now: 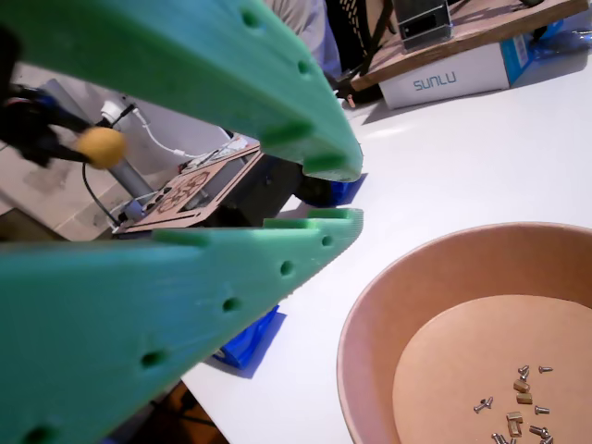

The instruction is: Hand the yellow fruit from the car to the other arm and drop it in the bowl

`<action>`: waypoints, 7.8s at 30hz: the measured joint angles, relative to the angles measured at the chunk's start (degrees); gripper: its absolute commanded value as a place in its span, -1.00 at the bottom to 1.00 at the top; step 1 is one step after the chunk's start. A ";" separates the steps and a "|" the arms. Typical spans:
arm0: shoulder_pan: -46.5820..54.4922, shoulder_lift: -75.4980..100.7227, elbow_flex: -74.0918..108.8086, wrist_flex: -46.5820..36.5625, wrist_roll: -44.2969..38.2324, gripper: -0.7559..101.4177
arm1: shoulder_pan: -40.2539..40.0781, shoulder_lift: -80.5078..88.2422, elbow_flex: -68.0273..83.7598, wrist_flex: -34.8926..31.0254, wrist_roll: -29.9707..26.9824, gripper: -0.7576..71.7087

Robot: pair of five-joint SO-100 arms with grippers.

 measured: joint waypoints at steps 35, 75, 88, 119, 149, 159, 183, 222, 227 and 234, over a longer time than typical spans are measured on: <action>60.56 14.24 23.20 -40.34 -38.67 -0.99 | -21.80 0.79 -25.49 8.17 -42.80 -0.98; 63.28 22.15 37.71 -54.84 -47.99 -0.99 | -70.22 3.34 -12.66 -9.58 -66.27 -0.71; 63.28 21.62 37.71 -54.93 -47.99 -0.99 | -66.53 -1.85 -12.66 -11.34 -66.18 -0.18; 62.93 21.80 39.29 -54.58 -47.99 -0.99 | -61.35 -39.55 -15.21 -41.84 -63.90 -0.13; 63.28 21.18 39.02 -55.46 -48.08 -0.99 | -61.88 -28.04 -18.11 -43.68 -66.62 -0.11; 63.28 21.09 39.11 -55.46 -48.08 -0.99 | -61.52 -40.34 -23.82 -48.16 -66.27 -0.09; 63.28 20.57 39.11 -55.46 -48.08 -0.99 | -63.02 -51.50 -27.60 -52.21 -59.24 -0.06; 63.98 20.04 39.29 -55.37 -48.08 -0.99 | -68.29 -48.16 -26.54 -43.77 -39.02 -0.04; 63.98 20.04 39.29 -55.37 -48.08 -0.99 | -68.20 -43.07 -24.17 -40.25 -39.02 -0.03; 63.98 20.04 39.29 -55.37 -48.08 -0.99 | -67.76 -41.04 -23.12 -38.85 -40.61 -0.06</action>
